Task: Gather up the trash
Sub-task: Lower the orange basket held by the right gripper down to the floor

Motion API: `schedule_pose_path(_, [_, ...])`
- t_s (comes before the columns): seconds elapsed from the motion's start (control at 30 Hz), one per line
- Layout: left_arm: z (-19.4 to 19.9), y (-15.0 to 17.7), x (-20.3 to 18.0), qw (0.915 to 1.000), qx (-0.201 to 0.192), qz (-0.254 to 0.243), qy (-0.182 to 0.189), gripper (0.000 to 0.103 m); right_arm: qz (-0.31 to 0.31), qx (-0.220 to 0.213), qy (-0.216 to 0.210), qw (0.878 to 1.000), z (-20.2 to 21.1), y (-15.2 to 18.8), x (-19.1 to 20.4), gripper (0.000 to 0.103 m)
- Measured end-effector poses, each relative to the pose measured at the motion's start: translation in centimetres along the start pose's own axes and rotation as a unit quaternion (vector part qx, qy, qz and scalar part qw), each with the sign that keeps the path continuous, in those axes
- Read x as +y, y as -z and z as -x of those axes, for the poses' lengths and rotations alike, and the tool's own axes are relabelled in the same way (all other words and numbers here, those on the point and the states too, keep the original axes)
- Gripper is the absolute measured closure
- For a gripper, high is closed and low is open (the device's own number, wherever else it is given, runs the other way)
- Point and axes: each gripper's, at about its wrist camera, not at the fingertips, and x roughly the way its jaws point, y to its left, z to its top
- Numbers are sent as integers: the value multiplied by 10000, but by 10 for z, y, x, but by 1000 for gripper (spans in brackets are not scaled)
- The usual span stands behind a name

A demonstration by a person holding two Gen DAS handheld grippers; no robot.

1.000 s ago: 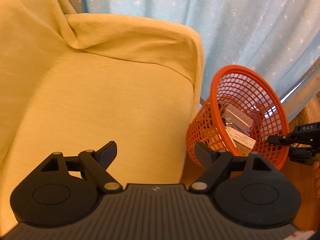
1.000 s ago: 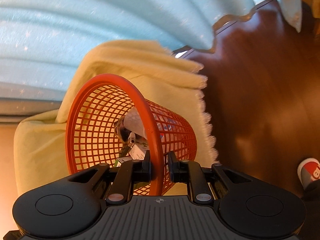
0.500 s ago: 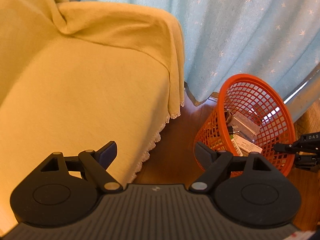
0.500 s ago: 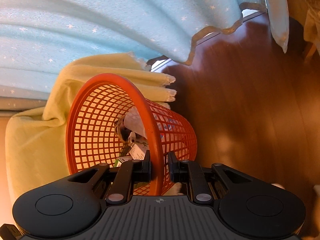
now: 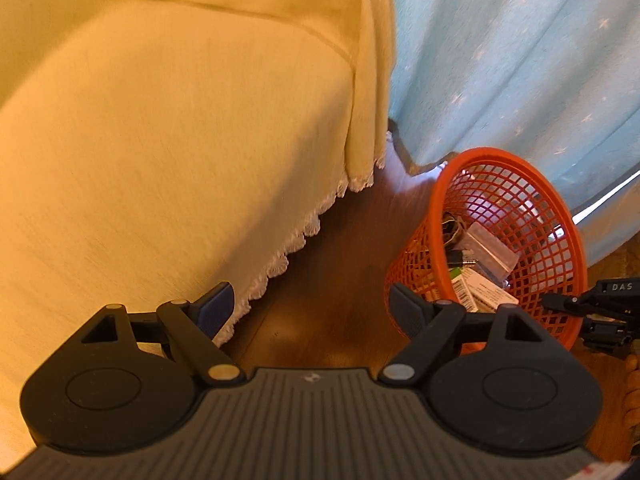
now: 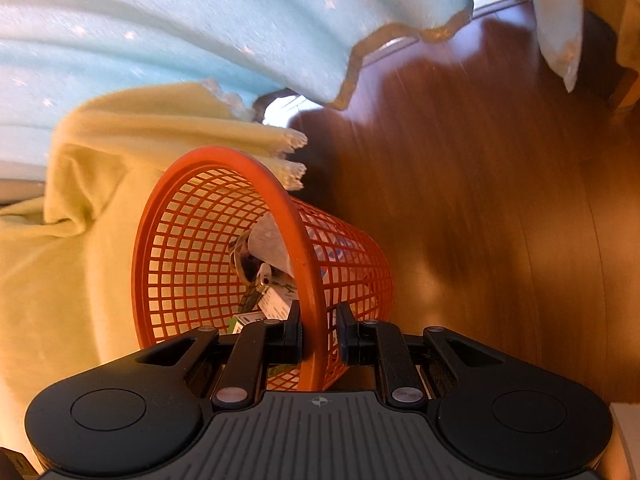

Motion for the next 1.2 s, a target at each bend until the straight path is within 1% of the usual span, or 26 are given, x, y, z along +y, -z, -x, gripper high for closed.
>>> schedule_pose_path(0.23, [-82, 21, 5, 9999, 61, 6, -81, 22, 53, 25, -40, 10000, -78, -3, -38, 91])
schedule_pose_path(0.3, [-102, 25, 5, 9999, 73, -45, -85, 22, 57, 13, -30, 10000, -94, -3, -47, 91])
schedule_pose_path(0.4, [-127, 28, 5, 9999, 73, -130, -55, 22, 80, -10, 1, 10000, -117, -4, -59, 91])
schedule_pose_path(0.47, [-141, 30, 4, 9996, 27, -246, -99, 22, 93, -16, 20, 10000, -133, -5, -68, 91])
schedule_pose_path(0.53, [-153, 33, 4, 9996, 24, -253, -115, 22, 114, -21, 26, 9999, -147, -7, -75, 91])
schedule_pose_path(0.67, [-173, 35, 4, 9998, 32, -171, -120, 23, 144, -44, 51, 9999, -170, -9, -91, 90])
schedule_pose_path(0.9, [-202, 39, 3, 9996, 11, -239, -176, 23, 193, -120, 19, 9997, -200, -14, -108, 90])
schedule_pose_path(1.03, [-219, 43, 6, 9994, 35, -250, -216, 23, 258, -198, -23, 9995, -219, -13, -121, 86])
schedule_pose_path(1.07, [-221, 44, 6, 9994, 39, -257, -230, 23, 212, -298, 74, 9993, -221, -14, -125, 86])
schedule_pose_path(1.1, [-223, 45, 6, 9994, 50, -266, -230, 23, 199, -388, 79, 9990, -222, -14, -128, 86])
schedule_pose_path(1.13, [-224, 46, 6, 9994, 64, -269, -230, 23, 225, -401, 32, 9989, -221, -14, -130, 84])
schedule_pose_path(1.2, [-223, 47, 5, 9993, 71, -277, -238, 23, 339, -376, 97, 9987, -216, -12, -128, 82])
